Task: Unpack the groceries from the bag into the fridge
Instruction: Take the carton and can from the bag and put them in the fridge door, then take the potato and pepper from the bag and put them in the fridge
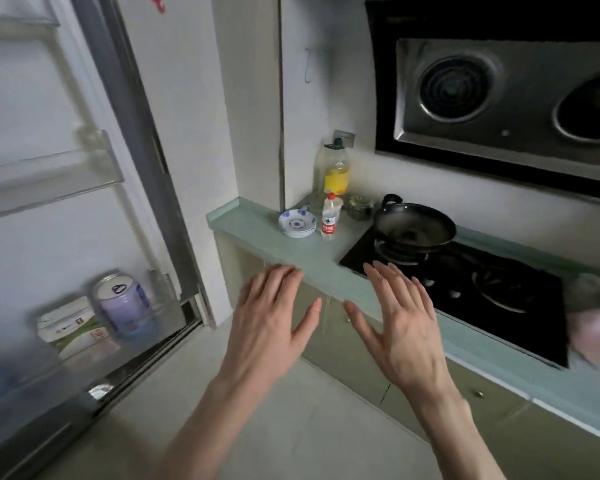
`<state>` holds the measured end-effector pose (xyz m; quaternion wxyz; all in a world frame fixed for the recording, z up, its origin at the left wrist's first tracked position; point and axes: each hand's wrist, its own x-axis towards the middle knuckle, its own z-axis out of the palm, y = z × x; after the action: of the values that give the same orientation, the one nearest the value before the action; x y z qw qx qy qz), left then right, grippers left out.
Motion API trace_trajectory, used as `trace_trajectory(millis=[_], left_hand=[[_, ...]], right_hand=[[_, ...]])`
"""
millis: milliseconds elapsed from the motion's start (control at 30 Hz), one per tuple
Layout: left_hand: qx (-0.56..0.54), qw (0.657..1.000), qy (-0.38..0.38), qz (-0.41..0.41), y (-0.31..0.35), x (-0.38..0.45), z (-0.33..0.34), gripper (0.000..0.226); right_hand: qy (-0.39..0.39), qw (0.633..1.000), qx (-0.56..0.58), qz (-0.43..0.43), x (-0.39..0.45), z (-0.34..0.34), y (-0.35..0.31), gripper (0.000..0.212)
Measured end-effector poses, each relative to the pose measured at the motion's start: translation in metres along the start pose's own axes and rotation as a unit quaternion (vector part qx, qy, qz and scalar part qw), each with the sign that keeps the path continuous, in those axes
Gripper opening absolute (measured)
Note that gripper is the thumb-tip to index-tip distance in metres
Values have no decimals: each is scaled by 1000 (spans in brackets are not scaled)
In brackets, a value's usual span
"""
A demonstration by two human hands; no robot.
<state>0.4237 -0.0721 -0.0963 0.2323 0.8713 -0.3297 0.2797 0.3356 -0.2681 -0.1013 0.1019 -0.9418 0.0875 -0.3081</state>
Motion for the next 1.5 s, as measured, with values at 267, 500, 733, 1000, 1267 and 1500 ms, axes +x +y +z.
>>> trace_trajectory(millis=[267, 500, 733, 1000, 1267, 1500], left_hand=[[-75, 991, -38, 103, 142, 14, 72, 49], [-129, 976, -51, 167, 269, 17, 121, 50], [-170, 957, -64, 226, 363, 15, 160, 48], [-219, 934, -89, 269, 441, 31, 214, 50], [-283, 910, -106, 284, 509, 72, 284, 48], [-319, 892, -153, 281, 558, 110, 364, 42]], right_hand=[[46, 990, -52, 120, -70, -76, 123, 61], [85, 971, -91, 205, -140, -146, 220, 58], [103, 951, -125, 263, -190, -193, 286, 56], [111, 933, -157, 305, -208, -213, 351, 57], [101, 923, -182, 324, -189, -220, 437, 58], [40, 922, -150, 355, -155, -213, 530, 59]])
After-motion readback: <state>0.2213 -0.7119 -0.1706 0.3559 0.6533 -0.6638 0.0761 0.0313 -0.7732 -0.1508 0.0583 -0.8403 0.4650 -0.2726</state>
